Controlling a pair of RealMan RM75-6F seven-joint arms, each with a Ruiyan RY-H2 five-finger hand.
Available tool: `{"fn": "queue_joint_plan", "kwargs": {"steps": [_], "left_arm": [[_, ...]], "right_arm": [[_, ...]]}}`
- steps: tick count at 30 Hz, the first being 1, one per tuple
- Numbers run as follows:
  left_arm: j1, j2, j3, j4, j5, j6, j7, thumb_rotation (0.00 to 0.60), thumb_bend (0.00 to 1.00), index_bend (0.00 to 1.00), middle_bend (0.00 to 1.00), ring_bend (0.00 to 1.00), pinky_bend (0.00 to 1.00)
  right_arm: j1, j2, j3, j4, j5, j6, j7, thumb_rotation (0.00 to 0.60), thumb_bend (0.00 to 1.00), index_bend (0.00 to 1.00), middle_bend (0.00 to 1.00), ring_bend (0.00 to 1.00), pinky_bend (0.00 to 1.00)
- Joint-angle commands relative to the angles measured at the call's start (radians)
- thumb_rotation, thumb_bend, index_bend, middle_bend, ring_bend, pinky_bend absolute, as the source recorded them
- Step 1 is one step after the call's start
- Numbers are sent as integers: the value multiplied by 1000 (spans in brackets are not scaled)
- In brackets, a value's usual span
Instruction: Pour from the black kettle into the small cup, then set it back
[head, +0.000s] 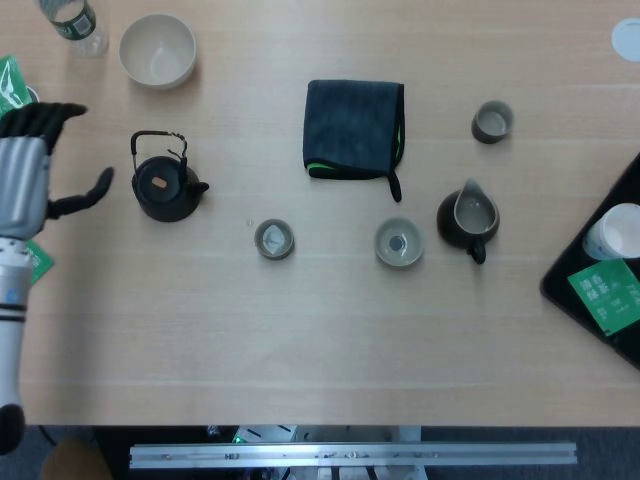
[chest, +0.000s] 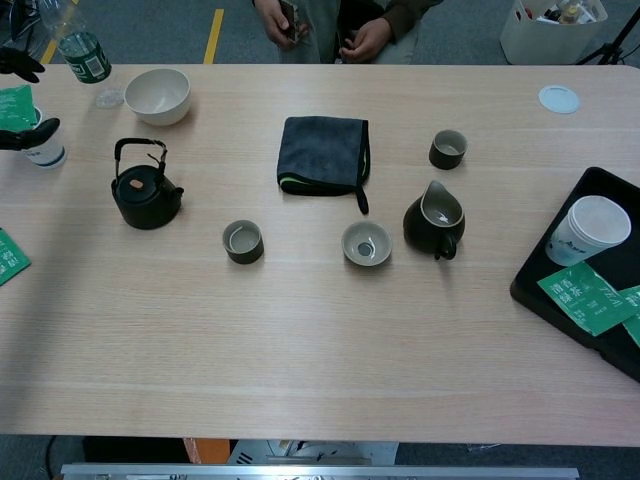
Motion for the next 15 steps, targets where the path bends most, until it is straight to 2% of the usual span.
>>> {"fn": "queue_joint_plan", "kwargs": {"steps": [1,7,15], "left_arm": [[58,56,31,-57,-7,54,51,371,246,233,274,188,196],[161,117,57,-155,-18,177,90,379,246,235,274,188,195],[225,145,82,-205,30,250,94,401,246,247,288,189,190]], "right_arm": [[-3,-3,-1,1,-2,4,-3,600,0,358,386,232,230],[-5,3,-1,-9,-18,17,-4,600,0,359,385,232,230],[-1,3,-11,-19,-57,25,-3,600,0,358,386,232,230]]}}
